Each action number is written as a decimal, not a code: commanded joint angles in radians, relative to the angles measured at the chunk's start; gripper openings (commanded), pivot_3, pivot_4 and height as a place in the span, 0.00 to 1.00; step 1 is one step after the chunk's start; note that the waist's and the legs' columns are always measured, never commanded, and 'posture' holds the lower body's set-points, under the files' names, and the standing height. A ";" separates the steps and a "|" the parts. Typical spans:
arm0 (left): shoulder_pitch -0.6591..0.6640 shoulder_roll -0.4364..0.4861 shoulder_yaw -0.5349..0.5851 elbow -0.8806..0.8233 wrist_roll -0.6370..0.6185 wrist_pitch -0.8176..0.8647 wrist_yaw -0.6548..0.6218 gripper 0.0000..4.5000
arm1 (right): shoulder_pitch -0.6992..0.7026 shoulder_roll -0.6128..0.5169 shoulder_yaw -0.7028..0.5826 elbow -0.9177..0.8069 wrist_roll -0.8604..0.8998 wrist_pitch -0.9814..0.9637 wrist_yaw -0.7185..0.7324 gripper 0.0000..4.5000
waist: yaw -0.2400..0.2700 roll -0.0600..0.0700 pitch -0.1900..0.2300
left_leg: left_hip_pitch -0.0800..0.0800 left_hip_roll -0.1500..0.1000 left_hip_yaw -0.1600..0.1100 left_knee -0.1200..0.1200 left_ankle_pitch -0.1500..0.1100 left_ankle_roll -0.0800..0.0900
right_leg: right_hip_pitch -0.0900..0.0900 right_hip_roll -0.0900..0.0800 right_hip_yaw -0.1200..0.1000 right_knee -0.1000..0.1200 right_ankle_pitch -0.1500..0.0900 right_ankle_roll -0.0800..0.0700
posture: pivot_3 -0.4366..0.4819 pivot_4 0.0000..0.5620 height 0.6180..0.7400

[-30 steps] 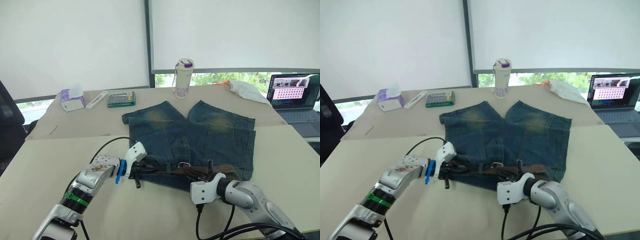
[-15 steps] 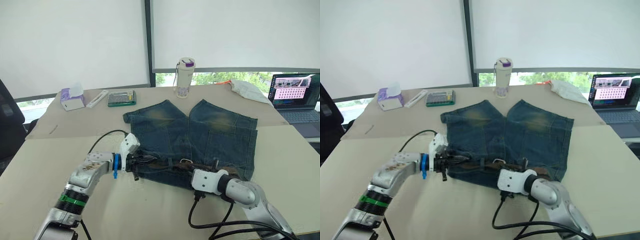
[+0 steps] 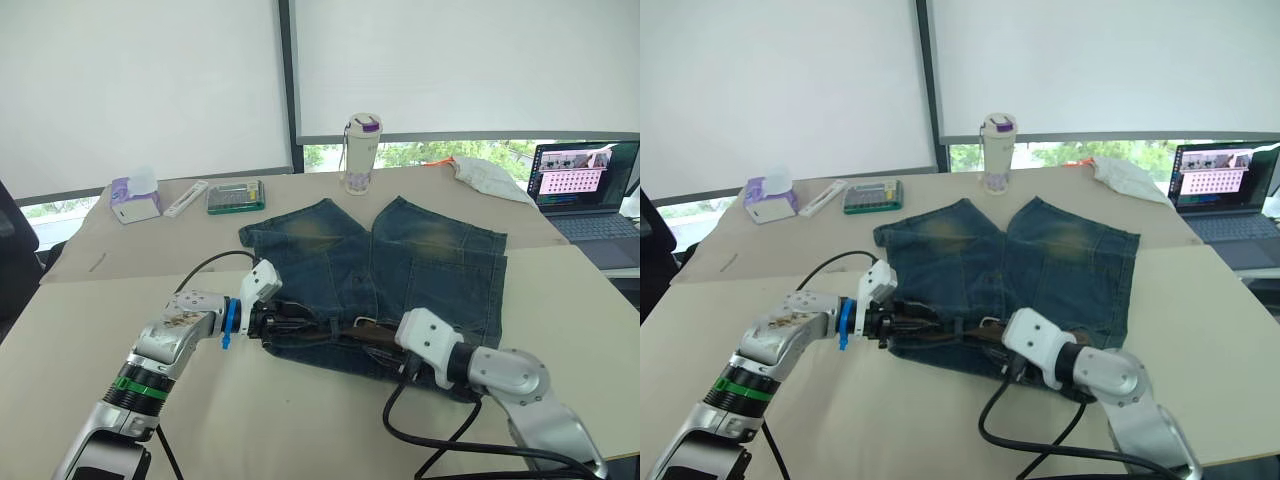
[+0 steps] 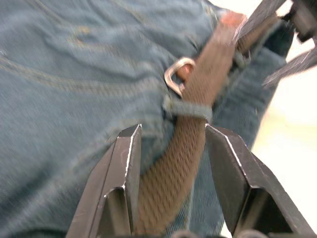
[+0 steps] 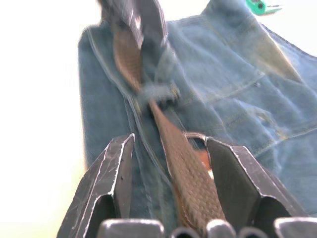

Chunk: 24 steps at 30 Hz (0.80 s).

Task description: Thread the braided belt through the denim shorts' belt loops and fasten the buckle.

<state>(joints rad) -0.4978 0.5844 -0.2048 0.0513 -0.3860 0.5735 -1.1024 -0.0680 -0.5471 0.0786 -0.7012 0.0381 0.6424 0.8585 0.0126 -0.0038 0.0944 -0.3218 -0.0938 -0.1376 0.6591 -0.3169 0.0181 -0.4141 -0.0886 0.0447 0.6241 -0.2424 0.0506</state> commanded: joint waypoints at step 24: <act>-0.006 0.029 -0.086 0.029 0.141 -0.148 -0.144 0.47 | -0.350 0.063 0.074 0.325 0.258 0.281 -0.009 0.57 | -0.002 0.000 0.000 | -0.004 0.000 0.002 0.000 0.000 0.000 | -0.007 -0.002 0.000 0.002 0.000 0.000 | 0.48 0.27 1.00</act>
<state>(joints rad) -0.5011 0.6044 -0.3245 0.1181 -0.2178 0.4252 -1.2323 -0.3937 -0.4863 0.2088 -0.3557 0.2388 0.8797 0.8440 0.0108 -0.0037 0.0944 -0.3262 -0.0935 -0.1359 0.6591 -0.3167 0.0178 -0.4212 -0.0906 0.0444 0.6260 -0.2421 0.0502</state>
